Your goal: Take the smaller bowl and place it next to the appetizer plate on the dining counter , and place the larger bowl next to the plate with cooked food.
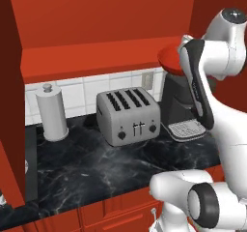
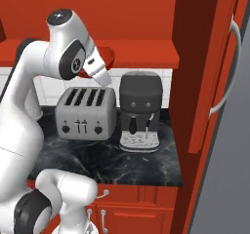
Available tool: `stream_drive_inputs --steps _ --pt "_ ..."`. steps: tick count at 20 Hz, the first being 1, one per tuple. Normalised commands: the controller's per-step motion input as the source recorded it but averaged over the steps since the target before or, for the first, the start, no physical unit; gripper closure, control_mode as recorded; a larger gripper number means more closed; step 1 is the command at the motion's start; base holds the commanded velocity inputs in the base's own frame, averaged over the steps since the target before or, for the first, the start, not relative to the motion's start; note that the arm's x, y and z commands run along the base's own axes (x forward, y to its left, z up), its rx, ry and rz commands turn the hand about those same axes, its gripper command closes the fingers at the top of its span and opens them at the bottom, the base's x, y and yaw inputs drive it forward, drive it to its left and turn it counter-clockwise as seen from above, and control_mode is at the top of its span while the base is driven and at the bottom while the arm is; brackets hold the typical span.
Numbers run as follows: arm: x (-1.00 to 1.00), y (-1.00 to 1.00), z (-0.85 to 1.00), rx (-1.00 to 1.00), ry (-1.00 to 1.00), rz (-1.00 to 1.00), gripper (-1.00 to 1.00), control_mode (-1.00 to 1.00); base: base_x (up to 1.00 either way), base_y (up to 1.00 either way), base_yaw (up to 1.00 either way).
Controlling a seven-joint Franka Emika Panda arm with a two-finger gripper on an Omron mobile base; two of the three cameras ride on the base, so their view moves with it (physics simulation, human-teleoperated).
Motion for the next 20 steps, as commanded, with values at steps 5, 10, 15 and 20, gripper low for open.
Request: stream_drive_inputs --steps 5,10,15,20 --pt "-1.00 0.15 0.00 0.02 -0.08 0.16 1.00 -1.00 0.00 0.00 0.00" --pt "-0.90 0.00 0.00 0.01 0.00 0.16 1.00 -1.00 0.00 0.00 0.00" --pt "-0.64 0.00 0.00 0.00 -0.01 0.19 1.00 -1.00 0.00 0.00 0.00" --pt "-0.42 0.00 0.00 0.00 0.00 0.12 1.00 -1.00 0.00 0.00 0.00"
